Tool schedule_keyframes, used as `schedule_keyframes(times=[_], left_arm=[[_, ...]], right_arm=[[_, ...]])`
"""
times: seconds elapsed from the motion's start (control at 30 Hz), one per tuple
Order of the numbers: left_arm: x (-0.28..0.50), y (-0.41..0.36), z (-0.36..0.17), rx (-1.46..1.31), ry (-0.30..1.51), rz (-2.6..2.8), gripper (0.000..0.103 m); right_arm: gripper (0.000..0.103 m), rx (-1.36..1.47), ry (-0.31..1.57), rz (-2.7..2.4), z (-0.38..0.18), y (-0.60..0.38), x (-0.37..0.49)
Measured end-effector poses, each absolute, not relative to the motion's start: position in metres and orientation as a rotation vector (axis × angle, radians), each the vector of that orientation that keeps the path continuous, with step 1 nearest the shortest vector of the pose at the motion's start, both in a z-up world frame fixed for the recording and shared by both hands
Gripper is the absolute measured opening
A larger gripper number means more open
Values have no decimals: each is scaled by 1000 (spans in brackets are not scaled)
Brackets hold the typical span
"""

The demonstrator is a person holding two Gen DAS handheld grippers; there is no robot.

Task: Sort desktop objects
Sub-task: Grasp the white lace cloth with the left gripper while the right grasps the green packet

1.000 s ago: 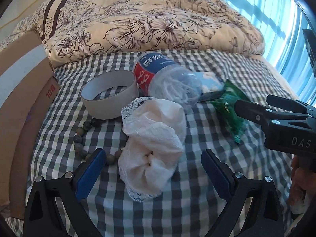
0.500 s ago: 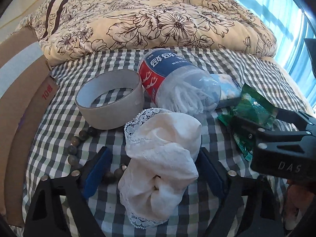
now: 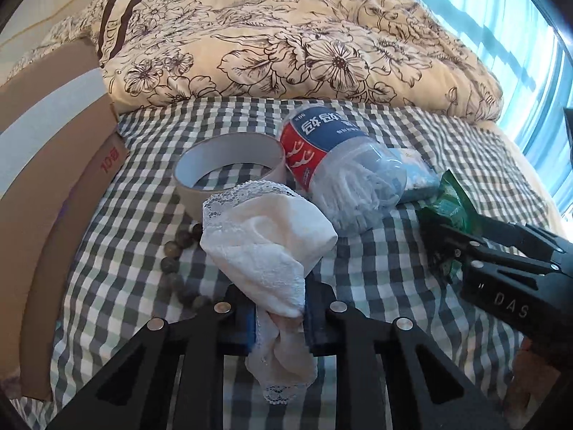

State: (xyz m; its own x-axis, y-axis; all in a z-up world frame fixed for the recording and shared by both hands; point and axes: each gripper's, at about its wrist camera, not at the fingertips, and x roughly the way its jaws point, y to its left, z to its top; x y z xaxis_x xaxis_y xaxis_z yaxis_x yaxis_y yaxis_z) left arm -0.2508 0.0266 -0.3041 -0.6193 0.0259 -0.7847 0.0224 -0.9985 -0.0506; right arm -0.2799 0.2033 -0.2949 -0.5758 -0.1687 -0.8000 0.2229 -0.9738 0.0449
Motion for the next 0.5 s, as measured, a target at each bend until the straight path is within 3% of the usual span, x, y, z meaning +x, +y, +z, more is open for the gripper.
schedule_keyframes(times=[0.37,0.5], left_arm=[[-218,4,-282,-1222,-203,2804,20],[-211,0,-285,-1245,-201,2772,29]], right_arm=[[61,1302,-12,-2624,-291,215,-255],[61,1313,-2,-2613,-296,210,-252]])
